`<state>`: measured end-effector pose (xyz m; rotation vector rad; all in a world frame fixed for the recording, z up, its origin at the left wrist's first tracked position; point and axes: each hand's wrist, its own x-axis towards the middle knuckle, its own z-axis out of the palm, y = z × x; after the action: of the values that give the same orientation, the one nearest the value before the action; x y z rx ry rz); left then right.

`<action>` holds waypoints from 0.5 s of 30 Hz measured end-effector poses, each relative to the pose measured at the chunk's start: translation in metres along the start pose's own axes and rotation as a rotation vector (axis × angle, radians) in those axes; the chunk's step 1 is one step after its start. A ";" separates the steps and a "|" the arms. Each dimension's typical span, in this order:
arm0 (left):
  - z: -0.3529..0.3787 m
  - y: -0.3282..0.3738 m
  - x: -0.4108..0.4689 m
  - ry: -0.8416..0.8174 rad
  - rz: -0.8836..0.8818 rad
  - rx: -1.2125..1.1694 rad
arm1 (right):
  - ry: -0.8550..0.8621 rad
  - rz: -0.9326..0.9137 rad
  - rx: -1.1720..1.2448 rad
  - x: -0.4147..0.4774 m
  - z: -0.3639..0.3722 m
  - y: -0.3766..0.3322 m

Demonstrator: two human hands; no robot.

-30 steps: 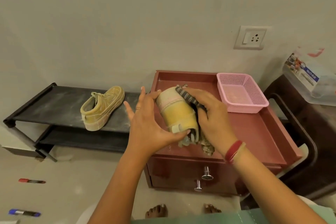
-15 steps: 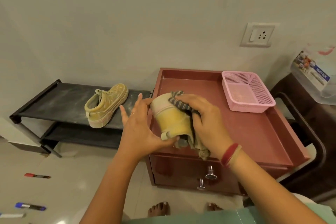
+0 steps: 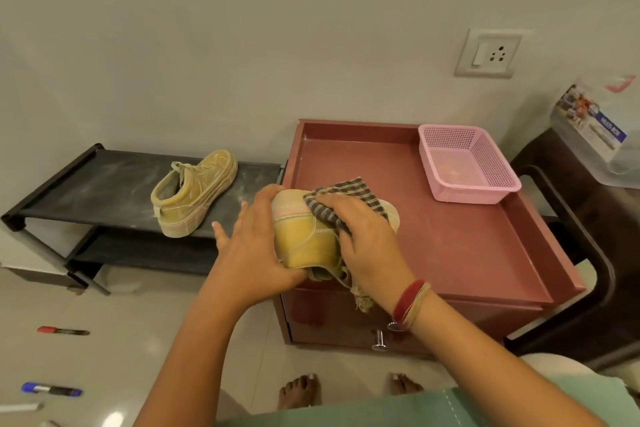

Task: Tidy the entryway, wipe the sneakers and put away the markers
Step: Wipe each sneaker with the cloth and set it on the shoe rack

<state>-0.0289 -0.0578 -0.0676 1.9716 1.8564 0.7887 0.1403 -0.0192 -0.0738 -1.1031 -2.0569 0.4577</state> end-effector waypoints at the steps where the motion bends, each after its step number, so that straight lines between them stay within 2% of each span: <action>1: 0.001 0.000 -0.001 0.012 0.015 0.009 | -0.020 -0.030 -0.010 -0.001 -0.003 0.000; 3: 0.002 0.003 -0.001 0.054 0.039 0.009 | -0.031 -0.020 -0.057 -0.001 -0.012 0.011; 7: 0.006 0.014 0.002 0.076 0.031 -0.006 | 0.041 0.179 -0.113 0.008 -0.021 0.029; 12: 0.008 0.014 -0.001 0.091 0.068 0.050 | 0.002 0.115 -0.096 -0.005 -0.024 0.024; 15: 0.009 0.016 0.001 0.131 0.046 0.094 | 0.027 0.261 -0.182 0.001 -0.034 0.043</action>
<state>-0.0105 -0.0569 -0.0649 2.0724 1.9614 0.8785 0.1896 0.0050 -0.0765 -1.4891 -1.9682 0.3853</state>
